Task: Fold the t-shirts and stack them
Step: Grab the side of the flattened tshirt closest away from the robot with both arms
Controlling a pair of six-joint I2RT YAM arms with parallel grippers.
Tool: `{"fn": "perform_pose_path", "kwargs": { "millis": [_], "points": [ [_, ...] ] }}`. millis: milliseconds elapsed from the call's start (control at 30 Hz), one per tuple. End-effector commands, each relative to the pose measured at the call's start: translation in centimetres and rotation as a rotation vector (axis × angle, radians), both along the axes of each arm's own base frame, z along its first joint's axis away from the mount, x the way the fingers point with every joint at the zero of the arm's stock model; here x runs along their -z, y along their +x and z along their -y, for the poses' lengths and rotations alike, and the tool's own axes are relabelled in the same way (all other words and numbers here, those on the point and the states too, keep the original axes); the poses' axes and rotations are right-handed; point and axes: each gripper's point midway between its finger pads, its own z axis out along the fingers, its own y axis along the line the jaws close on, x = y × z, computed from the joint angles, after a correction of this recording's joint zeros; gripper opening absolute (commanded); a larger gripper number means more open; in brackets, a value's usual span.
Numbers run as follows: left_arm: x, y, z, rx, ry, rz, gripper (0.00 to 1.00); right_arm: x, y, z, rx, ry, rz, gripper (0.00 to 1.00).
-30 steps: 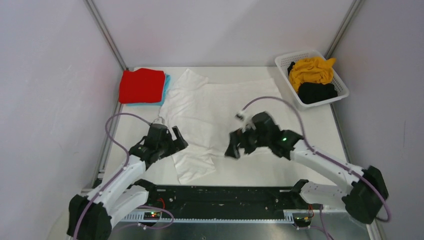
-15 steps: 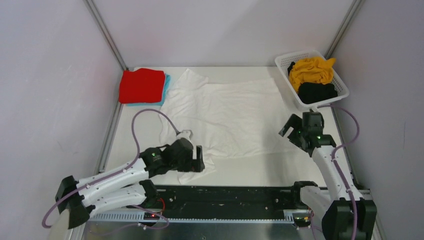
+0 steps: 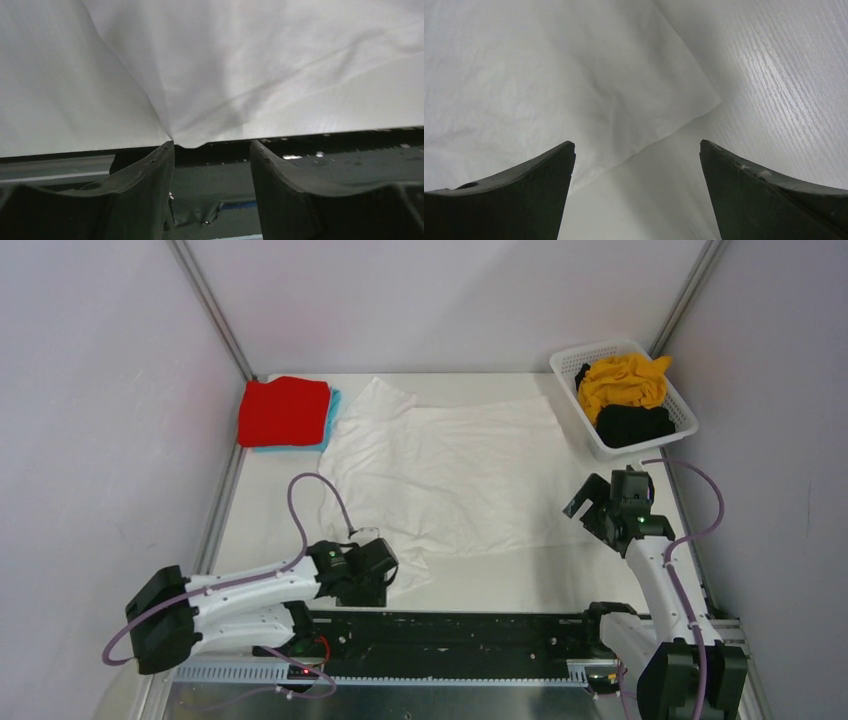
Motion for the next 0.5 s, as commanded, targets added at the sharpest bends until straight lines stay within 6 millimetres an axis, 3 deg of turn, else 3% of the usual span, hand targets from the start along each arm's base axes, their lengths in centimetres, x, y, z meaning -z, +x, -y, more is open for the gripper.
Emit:
{"fn": "perform_pose_path", "kwargs": {
  "millis": [0, 200, 300, 367, 467],
  "points": [
    [1.0, 0.5, -0.8, -0.067, 0.085, 0.003, 0.58, -0.2, 0.1, 0.4, 0.005, -0.016, 0.021, 0.99],
    [2.4, 0.5, -1.1, -0.077, 0.186, -0.039, 0.4, -0.1, 0.0, 0.8, 0.023, -0.024, 0.022, 0.99],
    [2.9, 0.6, -1.2, -0.078, 0.233, -0.053, 0.14, 0.0, 0.0, 0.9, 0.029, -0.026, 0.018, 0.99],
    [3.0, 0.7, -1.2, -0.074, 0.248, -0.056, 0.02, 0.1, 0.0, 1.0, 0.034, -0.03, 0.017, 1.0],
    [2.7, 1.0, -1.1, -0.064, 0.244, -0.042, 0.0, 0.3, -0.3, 1.5, 0.055, -0.041, 0.005, 0.99]
  ]
}}
